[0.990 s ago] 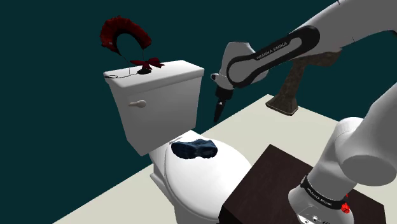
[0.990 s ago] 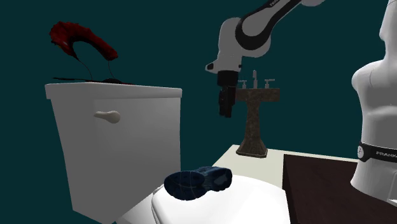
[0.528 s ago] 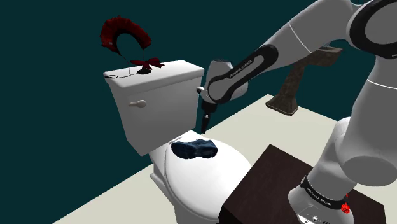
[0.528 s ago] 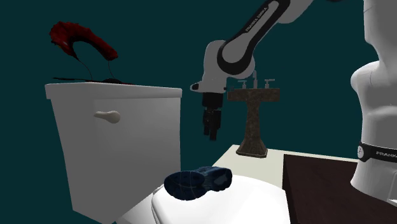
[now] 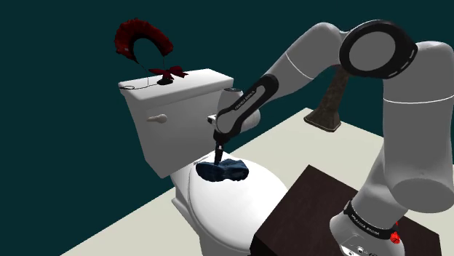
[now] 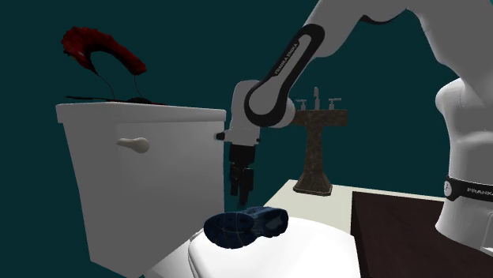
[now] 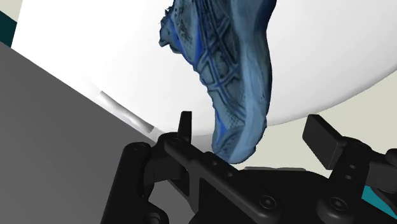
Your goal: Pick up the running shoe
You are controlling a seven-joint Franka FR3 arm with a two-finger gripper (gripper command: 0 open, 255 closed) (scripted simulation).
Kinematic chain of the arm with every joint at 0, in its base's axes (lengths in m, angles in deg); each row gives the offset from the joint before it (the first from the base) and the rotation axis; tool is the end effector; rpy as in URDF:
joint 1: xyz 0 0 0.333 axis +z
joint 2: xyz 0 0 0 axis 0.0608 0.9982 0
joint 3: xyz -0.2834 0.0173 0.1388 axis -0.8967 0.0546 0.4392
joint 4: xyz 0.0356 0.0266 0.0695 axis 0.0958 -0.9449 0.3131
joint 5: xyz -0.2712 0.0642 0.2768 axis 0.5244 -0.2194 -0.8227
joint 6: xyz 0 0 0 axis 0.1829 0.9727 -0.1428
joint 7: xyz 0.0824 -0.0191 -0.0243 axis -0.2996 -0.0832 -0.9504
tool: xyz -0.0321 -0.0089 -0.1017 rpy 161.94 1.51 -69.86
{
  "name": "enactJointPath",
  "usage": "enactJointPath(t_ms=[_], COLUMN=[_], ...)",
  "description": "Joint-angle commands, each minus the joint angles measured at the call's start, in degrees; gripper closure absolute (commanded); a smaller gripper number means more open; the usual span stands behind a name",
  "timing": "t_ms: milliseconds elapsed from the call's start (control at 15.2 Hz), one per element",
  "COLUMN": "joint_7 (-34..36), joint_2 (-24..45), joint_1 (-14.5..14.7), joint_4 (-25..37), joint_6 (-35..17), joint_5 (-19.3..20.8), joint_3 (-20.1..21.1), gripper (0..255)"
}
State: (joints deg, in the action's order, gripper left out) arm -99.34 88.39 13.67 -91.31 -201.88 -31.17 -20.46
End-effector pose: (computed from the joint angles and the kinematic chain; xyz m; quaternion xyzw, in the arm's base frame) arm 0.5645 0.0948 0.2021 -0.9349 -0.3494 -0.0451 0.0426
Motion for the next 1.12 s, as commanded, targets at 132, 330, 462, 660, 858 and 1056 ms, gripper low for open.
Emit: enactJointPath(t_ms=[132,330,462,660,858,1056], joint_7=[-1.7,-2.1,-2.4,-2.6,-2.6,-2.6], joint_2=[4.9,7.0,8.5,9.6,9.6,9.6], joint_1=[-0.2,-0.4,-0.5,-0.7,-0.6,-0.7], joint_4=[3.3,3.8,4.1,4.5,4.5,4.5], joint_6=[-1.8,-3.4,-4.5,-5.3,-5.3,-5.3], joint_5=[-0.3,-0.6,-0.8,-0.9,-0.9,-0.9], joint_3=[1.1,1.4,1.6,1.7,1.7,1.7], gripper=[0,0,0,0,255,255])
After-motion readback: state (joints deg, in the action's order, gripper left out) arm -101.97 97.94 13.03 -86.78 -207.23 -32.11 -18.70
